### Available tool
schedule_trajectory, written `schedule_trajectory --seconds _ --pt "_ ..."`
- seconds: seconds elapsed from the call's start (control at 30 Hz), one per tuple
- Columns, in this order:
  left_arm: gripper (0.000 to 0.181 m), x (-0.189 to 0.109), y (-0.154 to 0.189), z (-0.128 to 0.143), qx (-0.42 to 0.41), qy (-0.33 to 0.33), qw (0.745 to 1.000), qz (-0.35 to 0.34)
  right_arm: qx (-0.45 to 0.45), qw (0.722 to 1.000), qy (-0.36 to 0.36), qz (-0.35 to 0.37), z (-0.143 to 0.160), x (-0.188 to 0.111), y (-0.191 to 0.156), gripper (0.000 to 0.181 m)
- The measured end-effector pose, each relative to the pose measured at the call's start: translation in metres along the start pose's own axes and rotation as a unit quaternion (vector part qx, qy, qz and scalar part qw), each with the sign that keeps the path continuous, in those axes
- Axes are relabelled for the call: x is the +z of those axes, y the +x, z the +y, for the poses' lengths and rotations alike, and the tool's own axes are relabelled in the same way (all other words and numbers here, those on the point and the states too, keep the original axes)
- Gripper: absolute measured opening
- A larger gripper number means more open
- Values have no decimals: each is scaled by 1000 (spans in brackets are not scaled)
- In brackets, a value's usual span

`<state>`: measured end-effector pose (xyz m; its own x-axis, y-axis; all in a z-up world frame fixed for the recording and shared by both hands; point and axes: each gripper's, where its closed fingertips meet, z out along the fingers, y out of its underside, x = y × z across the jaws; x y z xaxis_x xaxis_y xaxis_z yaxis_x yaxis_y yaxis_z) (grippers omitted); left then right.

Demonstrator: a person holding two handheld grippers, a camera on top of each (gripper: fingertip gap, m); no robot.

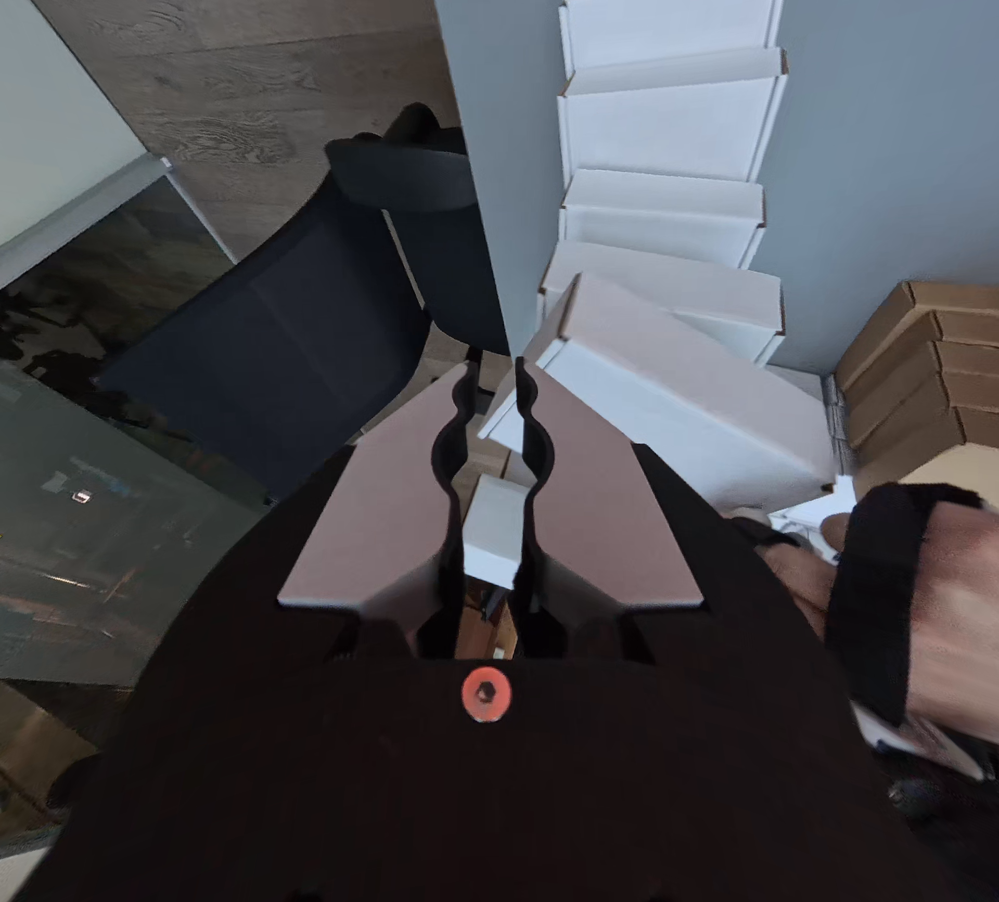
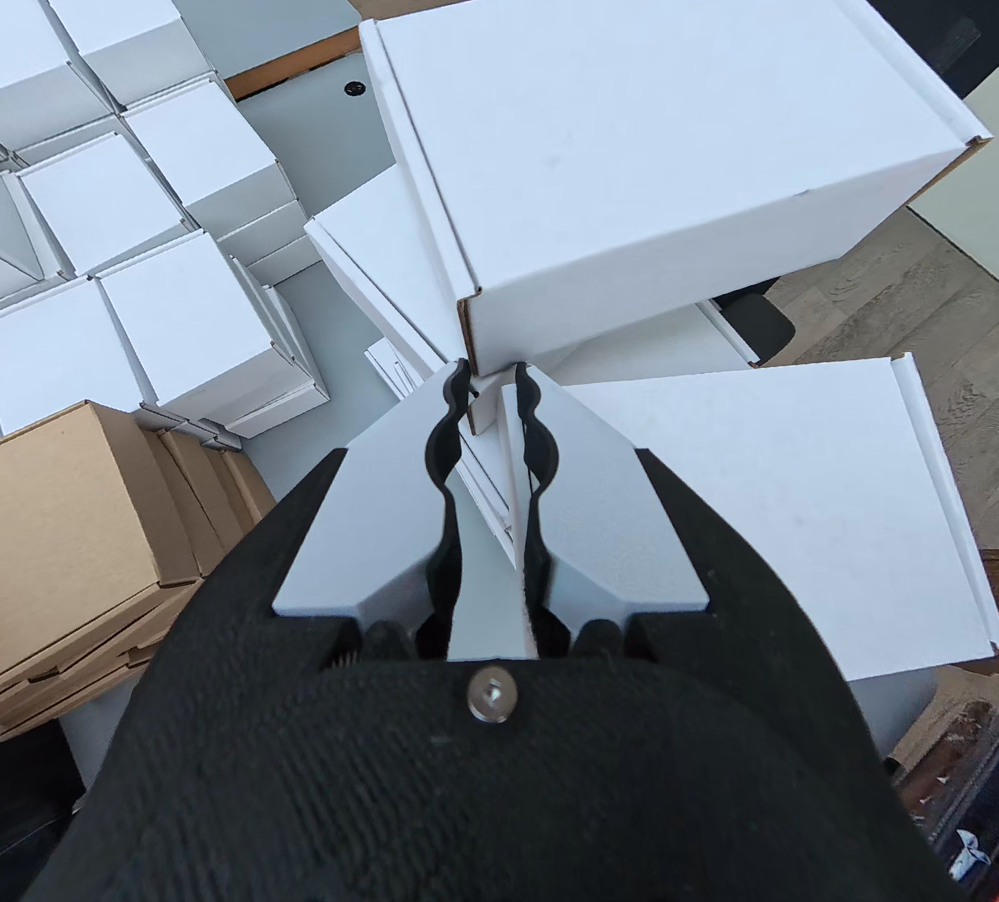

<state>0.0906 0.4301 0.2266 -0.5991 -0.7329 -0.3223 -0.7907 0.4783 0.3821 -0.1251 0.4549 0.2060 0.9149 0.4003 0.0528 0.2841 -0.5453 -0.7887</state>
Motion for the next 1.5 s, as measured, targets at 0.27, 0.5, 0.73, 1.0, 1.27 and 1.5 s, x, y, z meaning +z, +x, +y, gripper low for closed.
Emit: schedule_trajectory --seconds 0.27,0.5,0.73,1.0,1.27,1.5 --pt "53 -68 -64 107 -265 227 937 -21 0 1000 -4 -9 -1 1 0 16" --pt "98 -9 -42 199 -487 407 772 42 -13 1000 -6 -2 -4 4 0 16" --pt "141 53 -18 186 -472 298 830 -6 -22 1000 2 11 -5 4 1 16" --pt "156 77 -6 164 -399 179 898 -53 -24 999 5 20 -6 5 2 17" --pt "156 84 -1 161 -431 229 873 -22 -19 999 19 21 -5 3 3 19" --pt "159 82 -2 155 -445 245 860 -48 -53 995 39 70 -8 -13 13 39"
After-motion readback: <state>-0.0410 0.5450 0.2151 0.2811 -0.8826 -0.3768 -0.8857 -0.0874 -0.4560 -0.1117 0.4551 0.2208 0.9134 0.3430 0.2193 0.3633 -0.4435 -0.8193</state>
